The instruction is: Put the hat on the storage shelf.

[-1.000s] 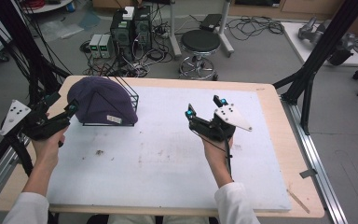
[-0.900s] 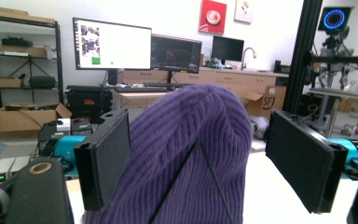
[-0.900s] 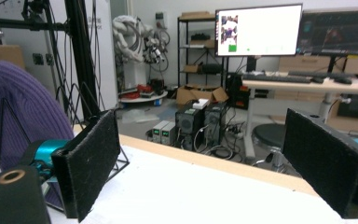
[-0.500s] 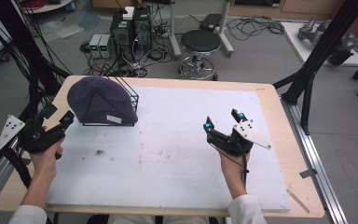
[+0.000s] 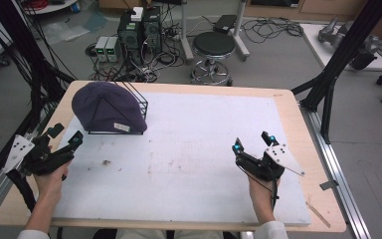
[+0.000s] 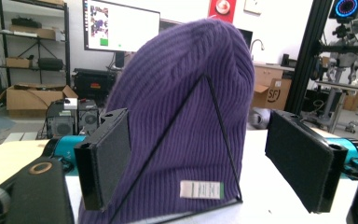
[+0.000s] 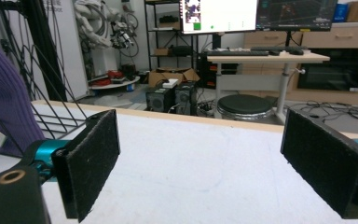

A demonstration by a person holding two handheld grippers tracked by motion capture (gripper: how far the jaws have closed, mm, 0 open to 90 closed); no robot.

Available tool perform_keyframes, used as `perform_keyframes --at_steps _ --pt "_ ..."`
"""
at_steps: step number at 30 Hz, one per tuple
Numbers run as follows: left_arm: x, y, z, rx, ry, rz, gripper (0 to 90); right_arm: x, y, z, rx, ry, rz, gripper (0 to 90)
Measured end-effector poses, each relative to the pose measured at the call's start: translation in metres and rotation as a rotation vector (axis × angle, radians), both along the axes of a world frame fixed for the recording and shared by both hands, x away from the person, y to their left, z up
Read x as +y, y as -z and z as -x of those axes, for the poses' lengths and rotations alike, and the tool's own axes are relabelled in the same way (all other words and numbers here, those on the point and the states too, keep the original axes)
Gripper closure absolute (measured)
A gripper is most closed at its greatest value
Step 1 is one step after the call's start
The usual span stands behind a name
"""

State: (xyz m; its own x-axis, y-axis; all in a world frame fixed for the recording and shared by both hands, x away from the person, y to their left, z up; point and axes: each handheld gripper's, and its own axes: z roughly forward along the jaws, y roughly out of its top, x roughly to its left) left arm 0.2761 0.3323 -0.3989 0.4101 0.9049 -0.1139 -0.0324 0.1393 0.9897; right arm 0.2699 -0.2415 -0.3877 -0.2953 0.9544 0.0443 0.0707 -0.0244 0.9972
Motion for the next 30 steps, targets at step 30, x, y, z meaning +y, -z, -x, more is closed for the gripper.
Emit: perform_keyframes --at_steps 30 --pt "0.007 0.033 0.021 0.083 0.006 0.014 21.6 -0.027 0.054 0.025 0.127 0.090 0.005 10.9"
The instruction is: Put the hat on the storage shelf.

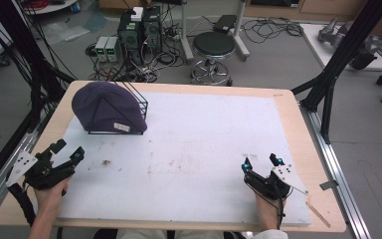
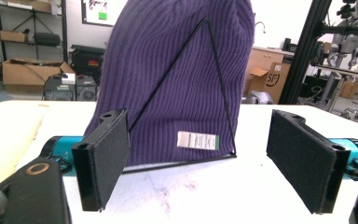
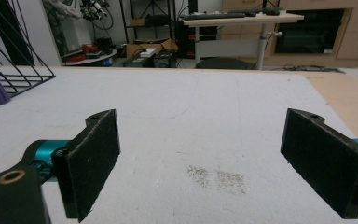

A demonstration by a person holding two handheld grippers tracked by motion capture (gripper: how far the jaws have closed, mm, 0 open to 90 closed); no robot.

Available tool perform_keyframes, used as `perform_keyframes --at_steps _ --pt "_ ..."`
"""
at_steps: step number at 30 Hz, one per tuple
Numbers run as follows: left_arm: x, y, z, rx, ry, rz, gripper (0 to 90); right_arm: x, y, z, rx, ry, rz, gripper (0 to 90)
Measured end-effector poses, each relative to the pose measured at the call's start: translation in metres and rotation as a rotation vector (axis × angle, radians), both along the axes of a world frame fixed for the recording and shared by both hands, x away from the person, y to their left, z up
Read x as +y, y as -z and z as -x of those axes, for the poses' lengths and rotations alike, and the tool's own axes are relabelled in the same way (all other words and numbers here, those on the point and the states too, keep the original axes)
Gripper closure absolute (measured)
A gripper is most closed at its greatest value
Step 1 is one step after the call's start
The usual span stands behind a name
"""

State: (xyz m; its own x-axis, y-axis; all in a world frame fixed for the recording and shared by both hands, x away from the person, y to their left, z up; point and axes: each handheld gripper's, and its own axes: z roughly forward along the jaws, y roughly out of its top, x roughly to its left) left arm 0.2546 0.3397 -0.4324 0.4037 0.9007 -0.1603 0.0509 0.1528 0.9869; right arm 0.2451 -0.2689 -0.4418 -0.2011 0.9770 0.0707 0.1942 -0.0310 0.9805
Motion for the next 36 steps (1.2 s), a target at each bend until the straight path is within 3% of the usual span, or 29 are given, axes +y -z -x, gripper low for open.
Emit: perform_keyframes --at_steps 4,22,36 --pt "0.0036 0.0010 0.0059 -0.005 -0.011 -0.001 21.6 0.0008 -0.0019 0.0015 -0.024 0.007 0.042 10.9" --pt "-0.0038 0.0042 0.0084 0.004 0.009 -0.032 21.7 -0.0057 -0.0015 0.0015 -0.025 0.018 0.007 10.9" --pt "-0.0042 0.0060 0.0067 0.015 0.021 -0.015 22.1 -0.0053 -0.0011 0.0011 -0.013 0.012 -0.001 10.9"
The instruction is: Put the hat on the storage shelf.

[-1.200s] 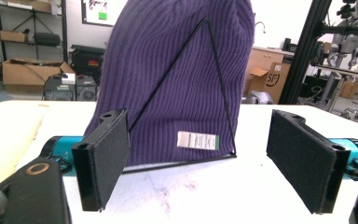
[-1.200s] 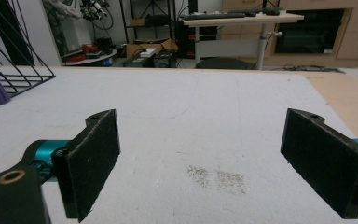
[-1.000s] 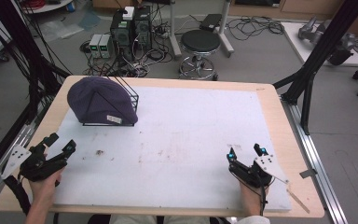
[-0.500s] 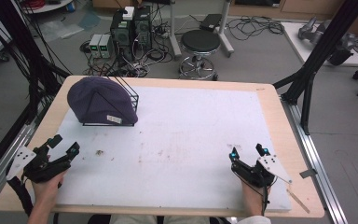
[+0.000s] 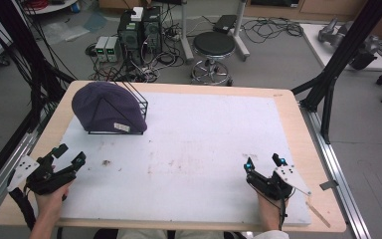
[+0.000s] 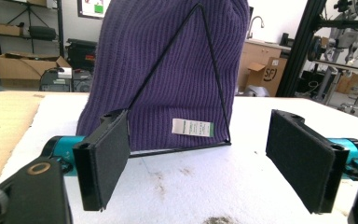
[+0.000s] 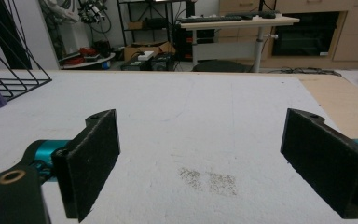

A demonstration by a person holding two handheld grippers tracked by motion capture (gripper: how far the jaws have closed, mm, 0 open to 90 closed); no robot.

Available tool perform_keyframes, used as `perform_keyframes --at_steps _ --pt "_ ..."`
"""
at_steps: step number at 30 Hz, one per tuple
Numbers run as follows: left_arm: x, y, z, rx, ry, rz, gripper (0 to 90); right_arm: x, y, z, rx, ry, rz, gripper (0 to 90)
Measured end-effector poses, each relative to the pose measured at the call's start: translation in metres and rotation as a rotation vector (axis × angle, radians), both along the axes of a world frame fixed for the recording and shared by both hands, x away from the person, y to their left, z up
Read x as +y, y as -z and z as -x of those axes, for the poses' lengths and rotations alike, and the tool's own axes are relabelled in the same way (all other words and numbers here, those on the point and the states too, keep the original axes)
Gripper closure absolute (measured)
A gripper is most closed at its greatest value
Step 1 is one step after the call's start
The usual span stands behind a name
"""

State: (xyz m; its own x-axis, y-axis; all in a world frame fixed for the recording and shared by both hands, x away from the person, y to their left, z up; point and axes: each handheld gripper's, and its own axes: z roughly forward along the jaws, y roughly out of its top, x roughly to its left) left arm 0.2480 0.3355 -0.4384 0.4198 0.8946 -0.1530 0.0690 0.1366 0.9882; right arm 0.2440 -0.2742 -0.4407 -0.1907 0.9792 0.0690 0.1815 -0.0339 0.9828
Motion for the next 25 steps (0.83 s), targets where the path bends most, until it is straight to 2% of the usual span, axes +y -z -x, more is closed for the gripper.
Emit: perform_keyframes --at_steps 25 --pt "-0.0004 0.0008 -0.0008 0.007 0.007 -0.007 22.1 -0.0004 0.0004 -0.0007 0.003 -0.006 0.000 10.9"
